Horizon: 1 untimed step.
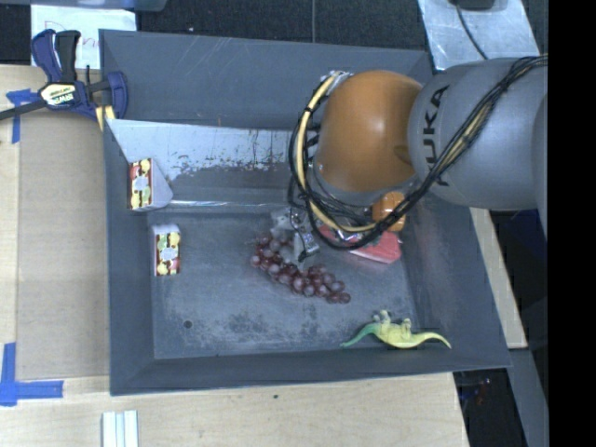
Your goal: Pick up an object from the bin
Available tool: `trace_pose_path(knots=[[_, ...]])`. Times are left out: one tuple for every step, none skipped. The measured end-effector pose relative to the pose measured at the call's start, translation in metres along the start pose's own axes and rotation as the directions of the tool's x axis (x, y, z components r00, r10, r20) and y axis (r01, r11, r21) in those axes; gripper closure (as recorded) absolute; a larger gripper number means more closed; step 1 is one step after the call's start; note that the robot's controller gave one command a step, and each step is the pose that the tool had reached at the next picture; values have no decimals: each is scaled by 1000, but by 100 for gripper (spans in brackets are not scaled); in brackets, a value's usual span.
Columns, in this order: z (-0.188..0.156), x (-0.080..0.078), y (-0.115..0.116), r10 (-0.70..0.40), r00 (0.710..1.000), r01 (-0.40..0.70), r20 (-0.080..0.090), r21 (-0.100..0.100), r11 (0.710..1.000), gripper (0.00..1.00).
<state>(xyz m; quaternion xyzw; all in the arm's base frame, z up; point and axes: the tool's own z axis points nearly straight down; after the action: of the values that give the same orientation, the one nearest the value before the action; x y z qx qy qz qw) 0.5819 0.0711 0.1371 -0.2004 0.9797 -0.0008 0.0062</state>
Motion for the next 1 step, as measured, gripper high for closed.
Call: trace_pose_path(knots=[[12,-11,23,43,999,-43,3,0,999,100]])
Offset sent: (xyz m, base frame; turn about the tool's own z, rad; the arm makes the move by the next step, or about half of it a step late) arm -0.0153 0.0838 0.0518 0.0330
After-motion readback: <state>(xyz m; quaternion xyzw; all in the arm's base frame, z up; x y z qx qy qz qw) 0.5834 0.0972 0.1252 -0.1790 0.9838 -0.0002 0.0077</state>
